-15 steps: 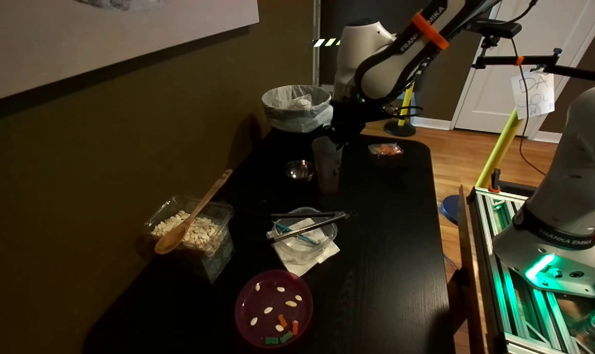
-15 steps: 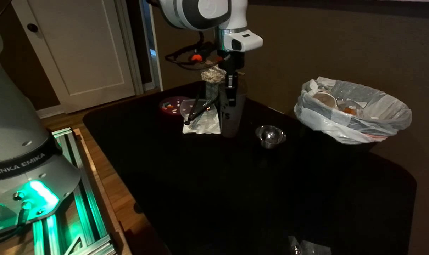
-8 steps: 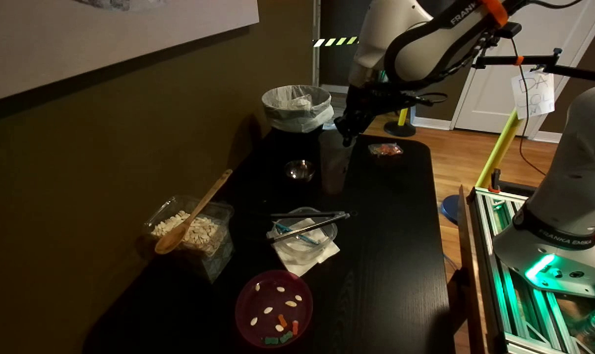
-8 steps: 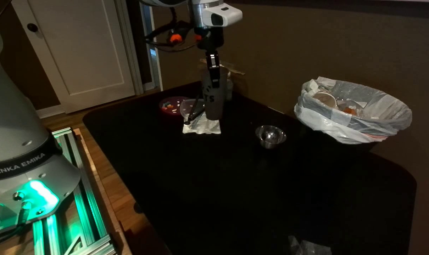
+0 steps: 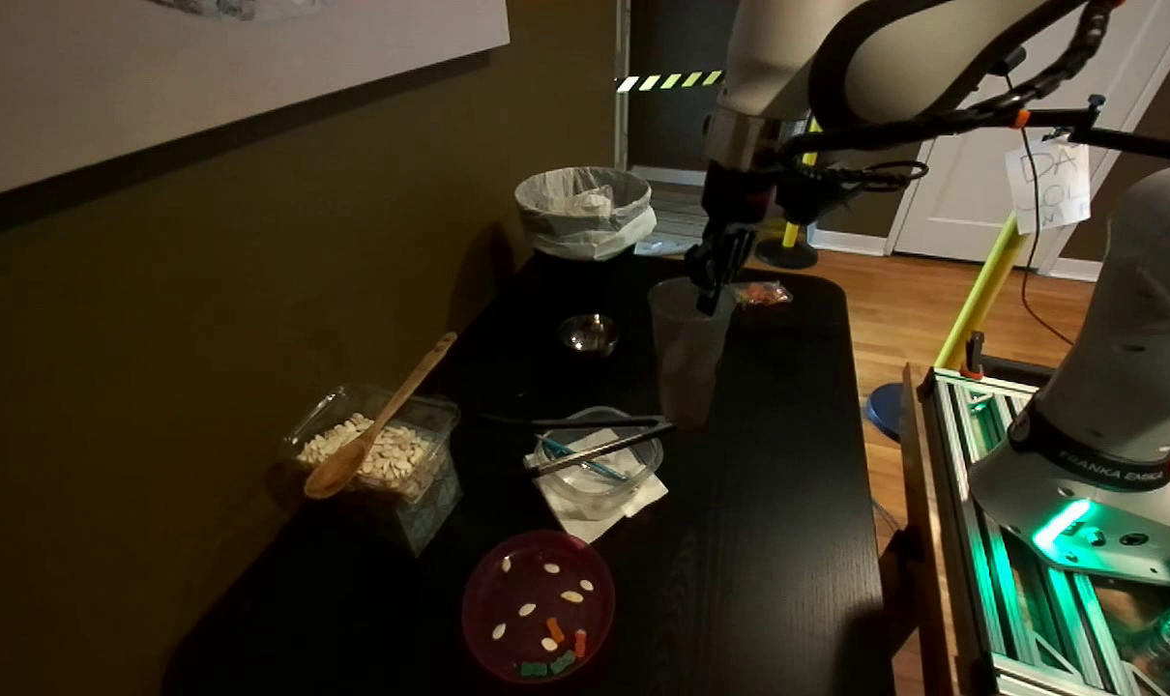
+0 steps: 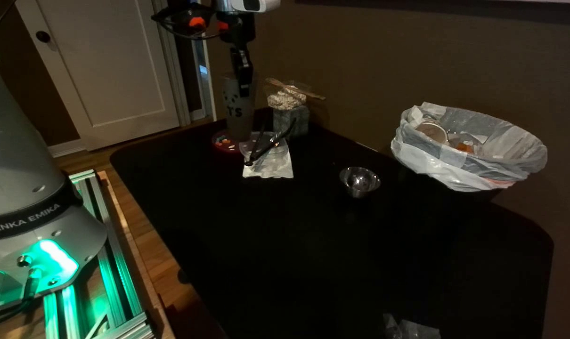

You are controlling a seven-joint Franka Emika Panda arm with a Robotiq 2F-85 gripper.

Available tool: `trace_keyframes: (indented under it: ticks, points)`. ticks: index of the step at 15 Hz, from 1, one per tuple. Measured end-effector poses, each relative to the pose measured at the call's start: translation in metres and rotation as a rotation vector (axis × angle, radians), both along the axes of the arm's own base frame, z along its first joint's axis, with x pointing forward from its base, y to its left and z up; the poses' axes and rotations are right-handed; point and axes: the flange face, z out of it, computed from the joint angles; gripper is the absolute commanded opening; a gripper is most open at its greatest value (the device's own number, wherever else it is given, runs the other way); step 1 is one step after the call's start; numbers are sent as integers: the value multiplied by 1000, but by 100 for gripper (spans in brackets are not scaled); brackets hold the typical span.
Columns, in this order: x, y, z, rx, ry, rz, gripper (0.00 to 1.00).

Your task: Move the cup to the left

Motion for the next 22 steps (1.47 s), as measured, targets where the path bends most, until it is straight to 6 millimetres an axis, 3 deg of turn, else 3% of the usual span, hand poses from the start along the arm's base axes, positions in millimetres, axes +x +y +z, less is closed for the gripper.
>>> trace_keyframes:
  ticks: [3,10,18,22]
  points:
    - [-10,17,3,-11,24,57,5]
    - [-15,26,-3,-22,36,112,1]
    - [-35,102,-20,-19,-5,351,1]
    - [-40,137,-43,-13,-24,424,1]
